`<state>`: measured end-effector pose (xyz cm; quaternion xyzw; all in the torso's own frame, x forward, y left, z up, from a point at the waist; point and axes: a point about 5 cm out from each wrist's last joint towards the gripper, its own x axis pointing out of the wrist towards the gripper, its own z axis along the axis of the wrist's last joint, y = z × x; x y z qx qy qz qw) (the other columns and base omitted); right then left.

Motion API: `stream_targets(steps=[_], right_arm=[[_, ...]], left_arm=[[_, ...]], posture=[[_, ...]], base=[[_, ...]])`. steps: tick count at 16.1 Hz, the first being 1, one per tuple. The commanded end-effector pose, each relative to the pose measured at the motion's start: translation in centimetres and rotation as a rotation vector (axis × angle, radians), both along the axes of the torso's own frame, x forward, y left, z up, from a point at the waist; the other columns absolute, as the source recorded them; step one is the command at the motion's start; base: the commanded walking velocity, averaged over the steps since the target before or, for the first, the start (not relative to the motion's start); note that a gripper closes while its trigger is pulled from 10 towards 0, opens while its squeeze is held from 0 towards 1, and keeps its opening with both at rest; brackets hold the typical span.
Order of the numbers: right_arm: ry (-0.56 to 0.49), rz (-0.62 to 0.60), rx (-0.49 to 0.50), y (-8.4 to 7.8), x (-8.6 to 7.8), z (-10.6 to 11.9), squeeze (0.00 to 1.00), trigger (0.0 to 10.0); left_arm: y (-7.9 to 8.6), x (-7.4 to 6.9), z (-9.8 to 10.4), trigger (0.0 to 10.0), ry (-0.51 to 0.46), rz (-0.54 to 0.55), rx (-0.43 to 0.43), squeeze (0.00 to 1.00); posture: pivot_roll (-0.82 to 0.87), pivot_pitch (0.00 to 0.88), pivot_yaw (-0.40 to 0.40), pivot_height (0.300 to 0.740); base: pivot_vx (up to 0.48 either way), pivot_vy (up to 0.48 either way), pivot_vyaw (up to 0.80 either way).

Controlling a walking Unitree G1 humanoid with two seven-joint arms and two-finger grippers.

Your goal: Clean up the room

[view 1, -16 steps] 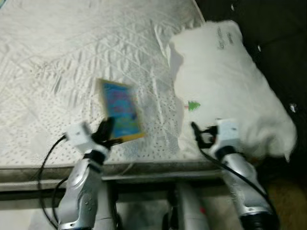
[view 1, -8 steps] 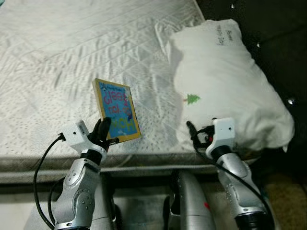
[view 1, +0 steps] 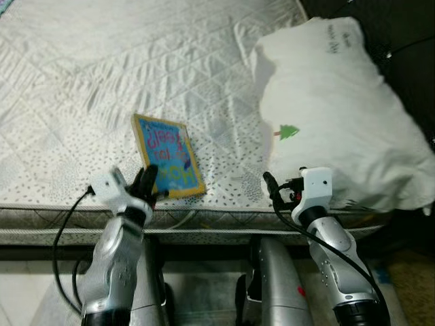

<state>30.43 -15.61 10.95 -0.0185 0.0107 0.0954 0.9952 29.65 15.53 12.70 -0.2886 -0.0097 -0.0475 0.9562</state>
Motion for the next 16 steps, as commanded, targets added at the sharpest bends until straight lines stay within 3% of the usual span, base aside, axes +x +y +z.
stream_targets(steps=[1, 3, 6, 7, 11, 16], right_arm=[[0.007, -0.010, -0.007, -0.3, -0.1, 0.0, 0.00, 10.0], [0.000, -0.015, -0.015, -0.6, -0.1, 0.2, 0.00, 10.0], [-0.010, -0.032, -0.047, -1.6, -0.4, 0.5, 0.00, 10.0], [-0.012, -0.036, -0.054, -1.7, -0.5, 0.6, 0.00, 10.0], [-0.008, -0.034, -0.068, -2.1, -0.8, 0.6, 0.00, 10.0], [-0.010, 0.001, -0.078, -1.4, -0.7, 0.6, 0.00, 10.0]], left_arm=[[0.1, 0.6, 0.0, 10.0, 0.017, -0.010, -0.013, 0.00], [-0.1, 1.6, 0.4, 10.0, 0.030, -0.040, -0.017, 0.00], [-1.8, 4.5, 1.3, 10.0, 0.145, -0.105, -0.229, 0.00], [-2.5, 4.7, 1.1, 10.0, 0.181, -0.140, -0.245, 0.00], [-6.1, 4.1, 0.8, 10.0, 0.277, -0.319, -0.316, 0.00], [-6.8, 2.7, -0.8, 10.0, 0.389, -0.473, -0.301, 0.00]], posture=[[0.03, 0.240, -0.053, 0.528], [0.01, 0.241, -0.055, 0.528], [-0.01, 0.244, -0.049, 0.528], [-0.02, 0.243, -0.050, 0.528], [-0.04, 0.244, -0.055, 0.528], [-0.02, 0.243, -0.066, 0.528]], base=[[0.000, 0.000, 0.00], [0.000, 0.000, 0.00], [0.000, 0.000, 0.00], [0.000, 0.000, 0.00], [0.000, 0.000, 0.00], [0.000, 0.000, 0.00]])
